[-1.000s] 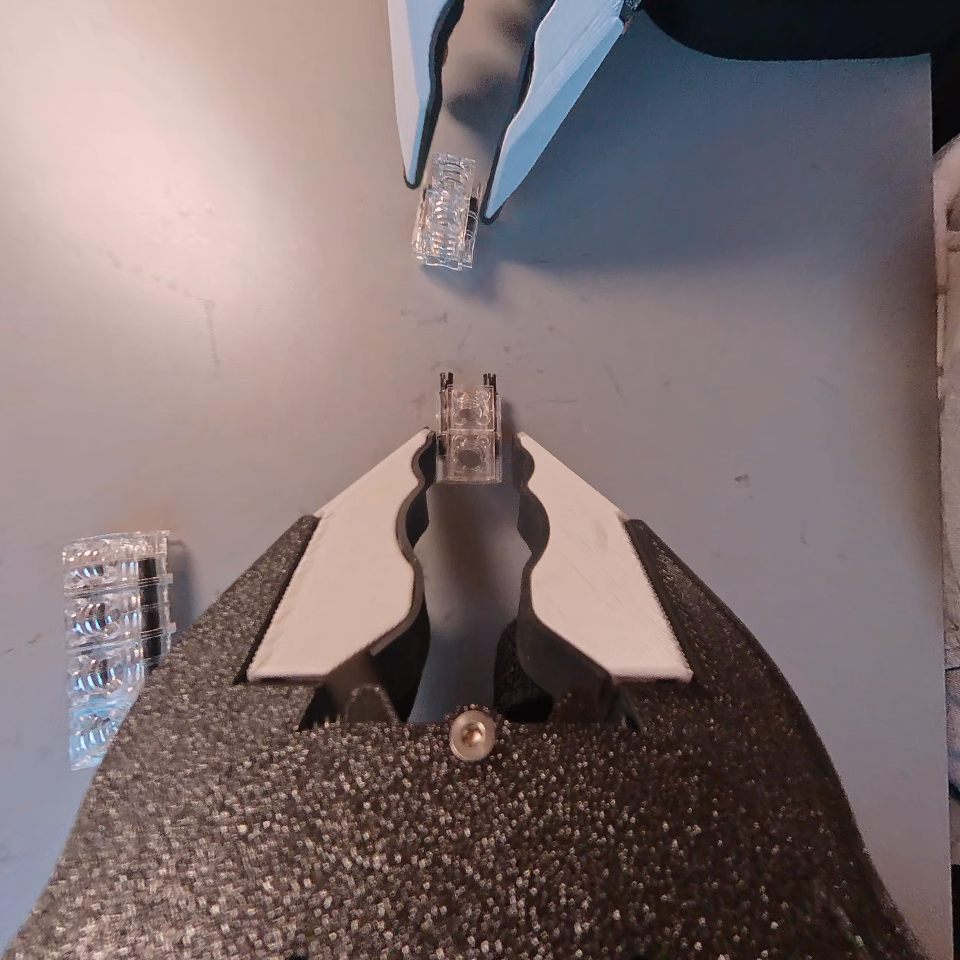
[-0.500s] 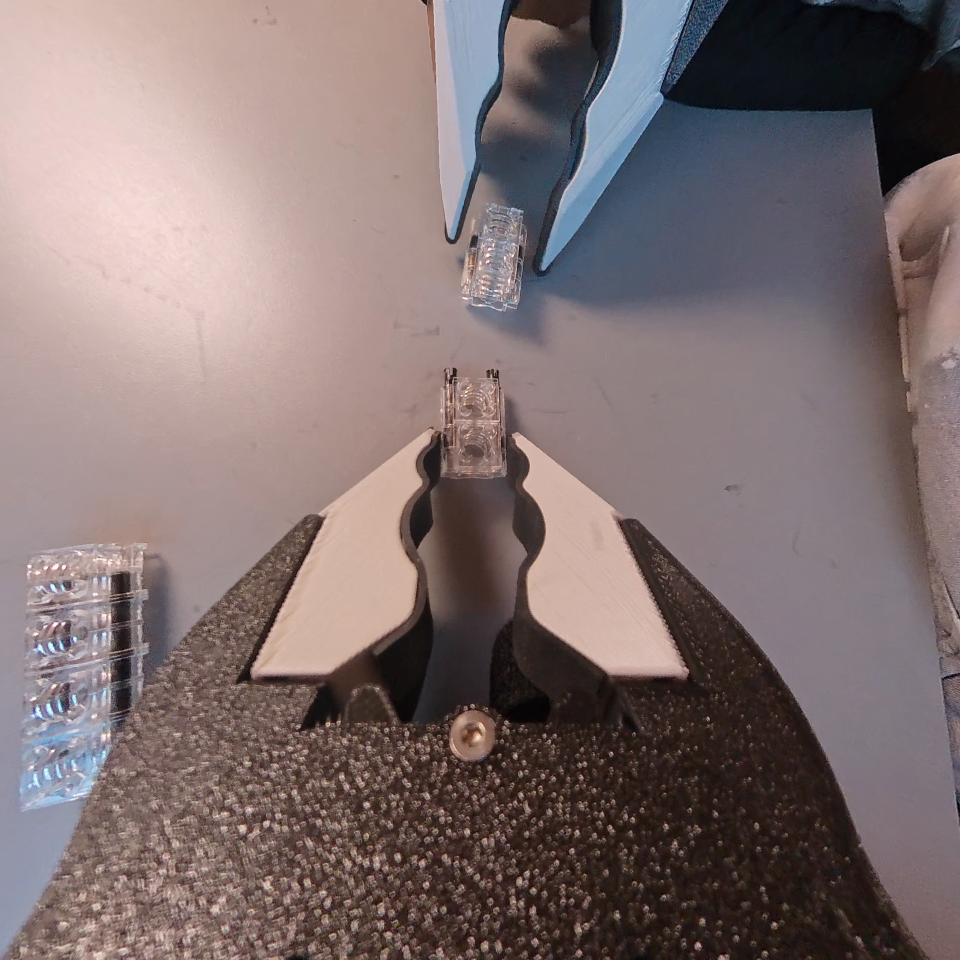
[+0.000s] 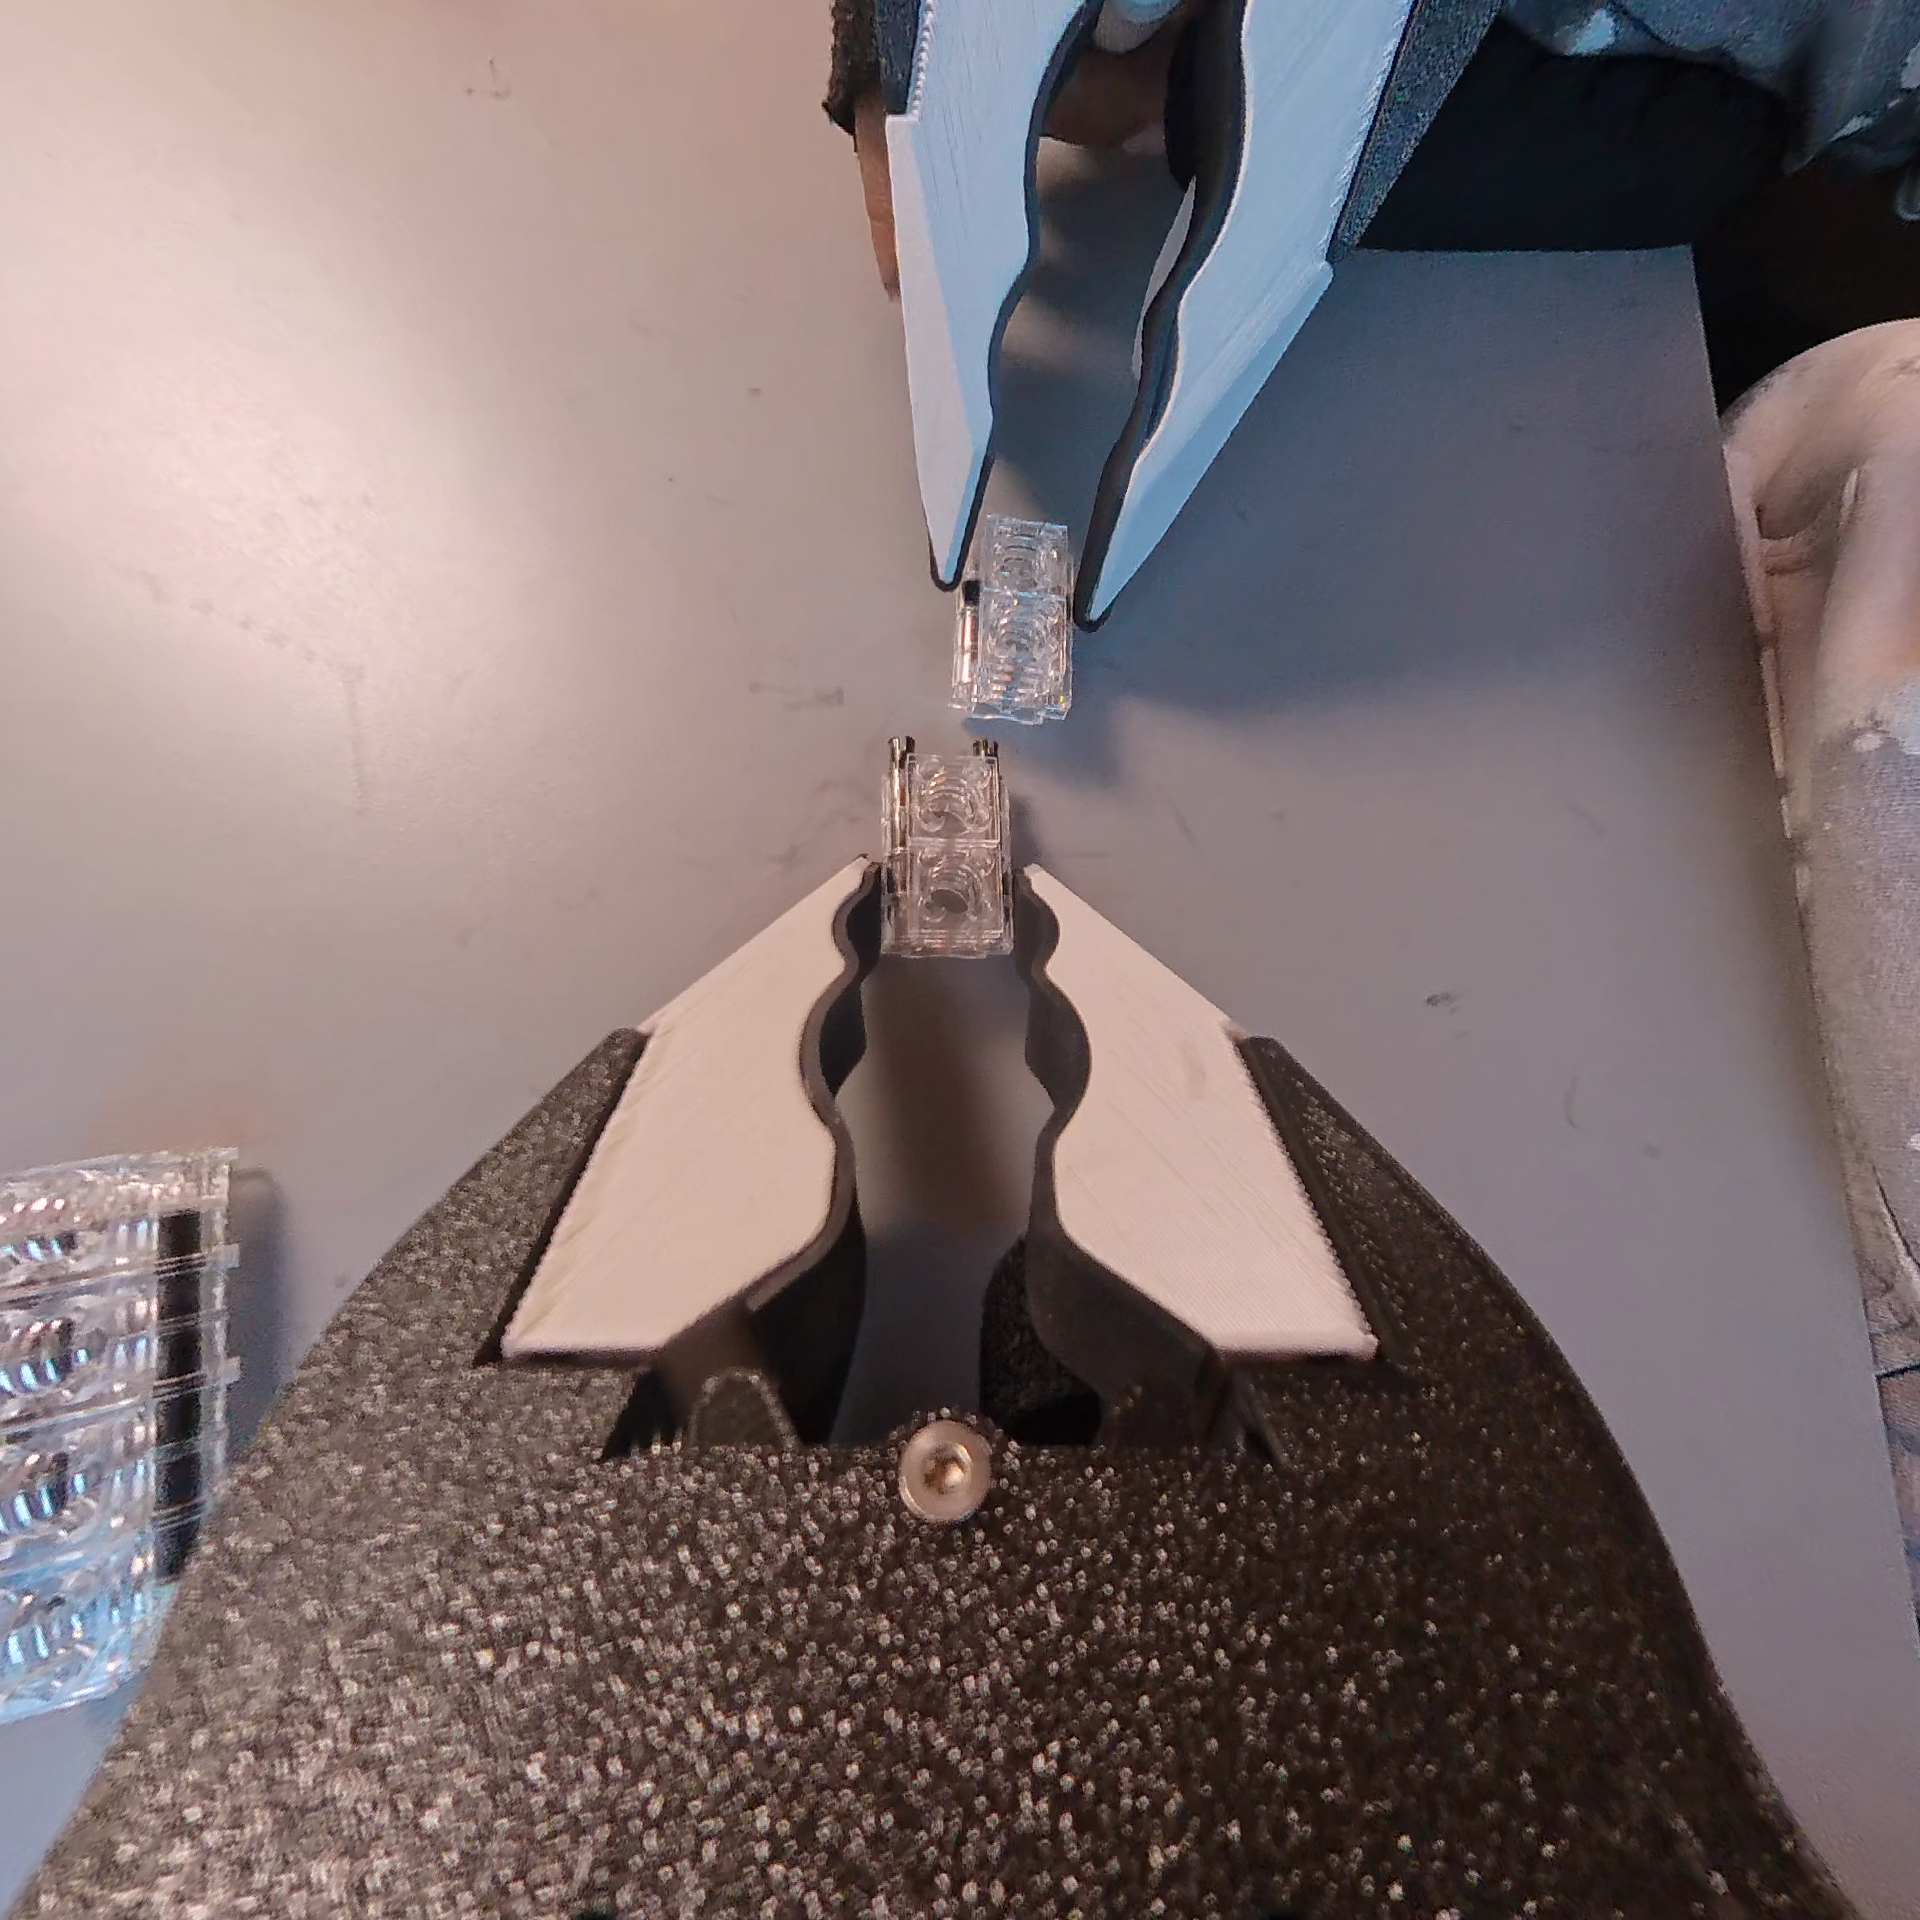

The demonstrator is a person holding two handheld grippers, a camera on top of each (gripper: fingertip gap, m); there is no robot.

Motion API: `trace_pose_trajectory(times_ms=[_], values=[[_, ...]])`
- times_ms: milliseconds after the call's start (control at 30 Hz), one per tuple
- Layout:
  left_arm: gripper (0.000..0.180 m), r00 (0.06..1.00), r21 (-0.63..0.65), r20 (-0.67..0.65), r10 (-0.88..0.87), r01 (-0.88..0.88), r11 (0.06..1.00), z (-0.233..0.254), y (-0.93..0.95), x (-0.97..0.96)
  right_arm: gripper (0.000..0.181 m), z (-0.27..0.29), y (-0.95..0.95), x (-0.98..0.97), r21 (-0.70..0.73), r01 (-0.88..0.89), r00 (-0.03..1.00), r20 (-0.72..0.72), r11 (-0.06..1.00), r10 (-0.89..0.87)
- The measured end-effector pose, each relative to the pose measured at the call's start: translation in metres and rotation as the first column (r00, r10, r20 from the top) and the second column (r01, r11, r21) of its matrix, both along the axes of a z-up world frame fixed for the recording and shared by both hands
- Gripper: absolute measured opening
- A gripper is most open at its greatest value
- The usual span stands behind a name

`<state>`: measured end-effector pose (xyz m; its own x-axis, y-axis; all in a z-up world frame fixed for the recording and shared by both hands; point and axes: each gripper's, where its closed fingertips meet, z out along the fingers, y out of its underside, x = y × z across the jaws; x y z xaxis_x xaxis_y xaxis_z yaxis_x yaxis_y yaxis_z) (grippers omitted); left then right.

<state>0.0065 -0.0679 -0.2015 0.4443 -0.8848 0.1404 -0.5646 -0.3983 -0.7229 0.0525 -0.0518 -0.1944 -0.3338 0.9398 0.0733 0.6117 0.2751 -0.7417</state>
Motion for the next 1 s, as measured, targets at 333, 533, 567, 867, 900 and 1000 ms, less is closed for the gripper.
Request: trace_pose_trajectory(times_ms=[333, 533, 567, 867, 900, 1000], values=[[0.023, 0.999, 0.001, 0.021, -0.027, 0.027, 1.0, 0.0, -0.003, 0.011, 0.023, 0.0, -0.002, -0.001, -0.001, 0.0, 1.0, -0.001, 1.0, 0.0], [0.023, 0.999, 0.003, 0.01, -0.038, 0.038, 0.999, 0.0, -0.005, 0.012, 0.023, 0.0, -0.001, -0.002, -0.005, 0.002, 1.0, 0.001, 1.0, -0.002], [0.023, 0.999, 0.003, 0.008, -0.04, 0.04, 0.999, 0.0, -0.006, 0.013, 0.023, 0.0, -0.001, -0.002, -0.006, 0.005, 1.0, 0.002, 1.0, -0.005], [0.022, 0.999, 0.002, -0.001, -0.042, 0.042, 0.999, 0.0, -0.006, 0.014, 0.023, 0.0, -0.001, -0.003, -0.01, 0.005, 1.0, 0.002, 1.0, -0.005], [0.022, 0.999, 0.007, -0.009, -0.043, 0.043, 0.999, 0.0, -0.006, 0.015, 0.023, 0.0, -0.001, -0.003, -0.01, 0.005, 1.0, 0.003, 1.0, -0.005], [0.022, 0.999, 0.01, -0.019, -0.039, 0.039, 0.999, 0.0, -0.006, 0.016, 0.023, 0.0, -0.002, -0.002, -0.018, 0.001, 1.0, 0.008, 1.0, -0.001]])
